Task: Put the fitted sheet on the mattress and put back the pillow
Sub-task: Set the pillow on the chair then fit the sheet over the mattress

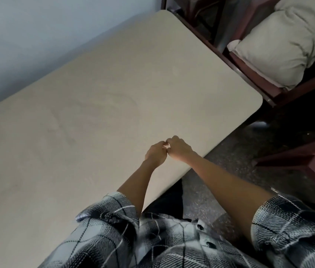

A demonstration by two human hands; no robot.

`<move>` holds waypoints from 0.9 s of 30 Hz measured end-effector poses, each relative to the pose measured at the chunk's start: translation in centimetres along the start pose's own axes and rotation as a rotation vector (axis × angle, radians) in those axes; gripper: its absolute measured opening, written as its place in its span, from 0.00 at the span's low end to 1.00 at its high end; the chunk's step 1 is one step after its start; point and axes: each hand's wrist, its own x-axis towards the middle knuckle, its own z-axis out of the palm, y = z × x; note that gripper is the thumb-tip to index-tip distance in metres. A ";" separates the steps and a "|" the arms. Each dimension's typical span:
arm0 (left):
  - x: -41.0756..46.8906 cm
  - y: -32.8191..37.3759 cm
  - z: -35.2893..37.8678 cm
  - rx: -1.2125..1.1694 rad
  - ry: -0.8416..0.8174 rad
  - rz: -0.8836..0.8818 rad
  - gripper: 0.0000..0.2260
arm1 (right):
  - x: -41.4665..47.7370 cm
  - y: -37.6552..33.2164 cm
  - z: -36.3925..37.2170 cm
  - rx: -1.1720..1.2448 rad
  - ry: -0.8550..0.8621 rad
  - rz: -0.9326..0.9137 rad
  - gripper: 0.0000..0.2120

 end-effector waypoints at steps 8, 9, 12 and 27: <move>10.5 8.3 1.6 -0.026 -0.019 0.006 0.18 | 6.9 8.9 -8.1 0.101 -0.055 0.123 0.25; 11.6 9.3 1.8 -0.021 -0.037 0.001 0.17 | 7.6 10.0 -8.8 0.129 -0.078 0.151 0.25; 14.9 11.8 1.9 0.030 -0.094 0.010 0.16 | 9.5 13.3 -10.3 0.184 -0.111 0.217 0.25; 28.5 33.7 2.8 0.236 -0.154 0.079 0.17 | 19.3 27.6 -22.7 0.434 0.104 0.275 0.22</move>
